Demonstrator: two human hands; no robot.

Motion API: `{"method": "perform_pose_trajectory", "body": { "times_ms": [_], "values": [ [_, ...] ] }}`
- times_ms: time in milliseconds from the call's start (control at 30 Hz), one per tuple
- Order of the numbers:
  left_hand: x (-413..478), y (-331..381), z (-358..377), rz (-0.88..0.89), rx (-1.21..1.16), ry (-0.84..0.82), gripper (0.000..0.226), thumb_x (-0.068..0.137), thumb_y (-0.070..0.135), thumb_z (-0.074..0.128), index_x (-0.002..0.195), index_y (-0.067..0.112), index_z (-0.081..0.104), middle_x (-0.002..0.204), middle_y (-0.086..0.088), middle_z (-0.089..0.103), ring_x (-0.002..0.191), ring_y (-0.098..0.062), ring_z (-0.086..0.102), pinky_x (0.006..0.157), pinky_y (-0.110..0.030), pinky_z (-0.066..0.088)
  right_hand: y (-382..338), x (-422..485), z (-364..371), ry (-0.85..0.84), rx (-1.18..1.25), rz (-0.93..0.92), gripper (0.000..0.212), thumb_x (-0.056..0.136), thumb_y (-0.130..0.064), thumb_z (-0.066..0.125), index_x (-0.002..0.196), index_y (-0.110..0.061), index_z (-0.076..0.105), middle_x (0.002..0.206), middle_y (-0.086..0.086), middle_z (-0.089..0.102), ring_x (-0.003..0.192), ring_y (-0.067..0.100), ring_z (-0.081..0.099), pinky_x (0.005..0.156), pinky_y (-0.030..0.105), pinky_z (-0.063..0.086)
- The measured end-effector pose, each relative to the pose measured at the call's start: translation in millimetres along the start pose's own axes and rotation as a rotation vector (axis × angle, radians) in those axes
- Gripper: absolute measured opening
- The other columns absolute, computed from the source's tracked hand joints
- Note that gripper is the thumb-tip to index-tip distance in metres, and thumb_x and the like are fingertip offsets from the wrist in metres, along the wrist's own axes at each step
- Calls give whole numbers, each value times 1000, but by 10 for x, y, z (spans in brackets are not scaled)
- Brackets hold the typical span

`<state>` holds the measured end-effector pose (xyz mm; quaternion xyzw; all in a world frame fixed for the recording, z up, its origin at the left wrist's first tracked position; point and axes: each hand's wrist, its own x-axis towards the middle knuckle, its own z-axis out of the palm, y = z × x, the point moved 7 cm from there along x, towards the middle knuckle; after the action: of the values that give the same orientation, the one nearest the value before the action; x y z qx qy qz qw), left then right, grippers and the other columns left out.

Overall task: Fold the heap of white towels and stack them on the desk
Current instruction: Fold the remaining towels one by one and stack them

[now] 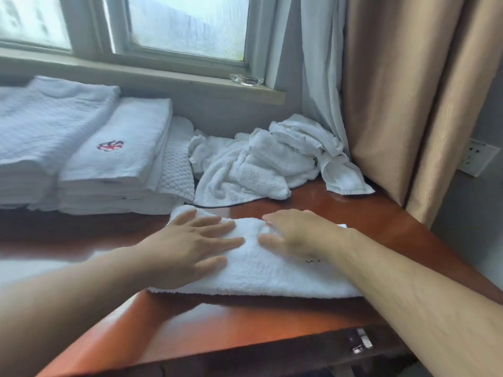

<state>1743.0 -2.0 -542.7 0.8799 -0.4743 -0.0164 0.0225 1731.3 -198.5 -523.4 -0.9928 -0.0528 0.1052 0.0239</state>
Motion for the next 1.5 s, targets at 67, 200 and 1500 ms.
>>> {"method": "perform_pose_trajectory", "body": {
  "times_ms": [67, 200, 1500],
  "values": [
    [-247, -83, -42, -10, -40, 6, 46, 98, 68, 23, 143, 72, 14, 161, 33, 4, 150, 4, -7, 121, -36, -11, -339, 109, -44, -8, 178, -64, 76, 93, -71, 45, 154, -25, 37, 153, -7, 46, 136, 14, 45, 106, 28, 35],
    [-731, -311, -95, -143, -205, 118, 33, 95, 62, 48, 127, 70, 48, 153, 39, 27, 151, 4, -2, 123, -37, -6, -1001, 285, -15, 21, 359, -168, 59, 87, -67, 61, 135, -33, 57, 112, -26, 52, 102, -6, 55, 82, 10, 36],
    [-2349, -679, -1992, -582, -707, 1160, 102, 75, 50, 84, 155, 32, 24, 136, 6, 54, 127, -11, 47, 105, -35, 40, -2248, -214, -1316, 198, 1292, -614, 41, 79, -22, 81, 113, -1, 71, 114, 19, 73, 108, 42, 68, 93, 54, 57]
  ]
}}
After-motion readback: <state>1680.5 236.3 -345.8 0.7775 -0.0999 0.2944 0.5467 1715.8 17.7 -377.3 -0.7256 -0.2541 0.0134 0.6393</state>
